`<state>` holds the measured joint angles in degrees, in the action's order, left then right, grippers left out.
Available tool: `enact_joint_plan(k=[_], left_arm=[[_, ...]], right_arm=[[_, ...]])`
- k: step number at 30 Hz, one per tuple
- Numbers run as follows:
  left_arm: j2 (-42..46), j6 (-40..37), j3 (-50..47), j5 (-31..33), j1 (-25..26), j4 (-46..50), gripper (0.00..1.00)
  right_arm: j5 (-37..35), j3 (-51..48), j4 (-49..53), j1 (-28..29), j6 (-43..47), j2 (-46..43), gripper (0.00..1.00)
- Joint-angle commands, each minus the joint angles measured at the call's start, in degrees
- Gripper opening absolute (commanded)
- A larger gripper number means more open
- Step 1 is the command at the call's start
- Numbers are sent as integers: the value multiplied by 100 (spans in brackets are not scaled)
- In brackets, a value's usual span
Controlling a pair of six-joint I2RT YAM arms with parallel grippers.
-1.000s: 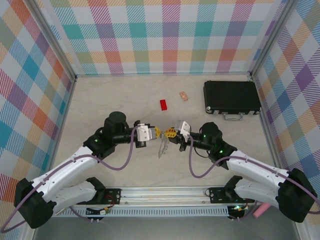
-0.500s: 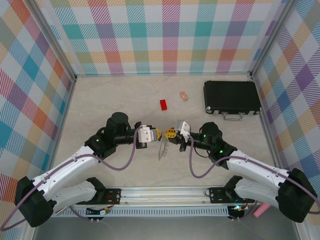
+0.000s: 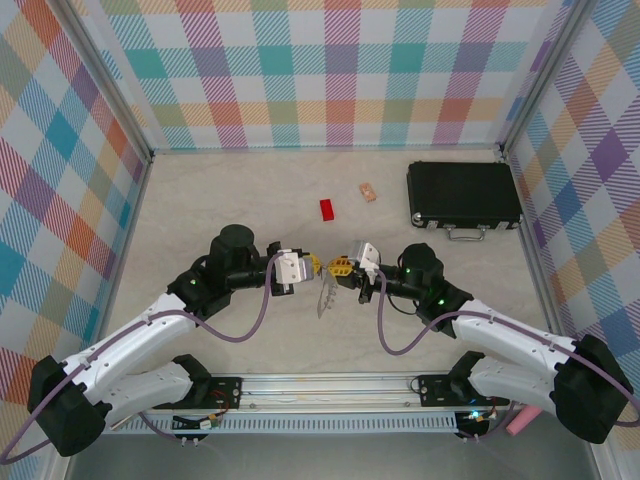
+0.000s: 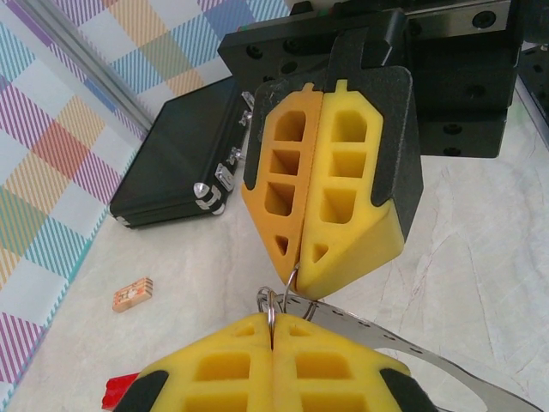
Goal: Put the keys on the keyring
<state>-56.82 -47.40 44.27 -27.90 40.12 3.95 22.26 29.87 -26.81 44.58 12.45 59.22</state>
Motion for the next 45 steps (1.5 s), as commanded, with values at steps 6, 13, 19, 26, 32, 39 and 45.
enact_joint_plan(k=[6,13,19,26,32,39,45], left_arm=[[-57,-58,27,-171,56,17,0],[-44,-78,8,-235,63,41,0],[-98,-103,14,-134,92,61,0],[-177,-138,20,-137,125,192,0],[-257,-113,55,-169,120,282,0],[-273,-25,23,-252,135,258,0],[-242,20,-52,-266,159,222,0]], right_arm=[[208,250,-123,-20,-66,-33,0],[111,271,-82,-23,-80,10,0],[198,286,-88,-19,-67,19,0],[151,265,-120,-20,-75,-45,0],[112,209,-174,-21,-67,-120,0],[-30,128,-285,-22,-74,-200,0],[-261,82,-345,-28,-102,-247,0]])
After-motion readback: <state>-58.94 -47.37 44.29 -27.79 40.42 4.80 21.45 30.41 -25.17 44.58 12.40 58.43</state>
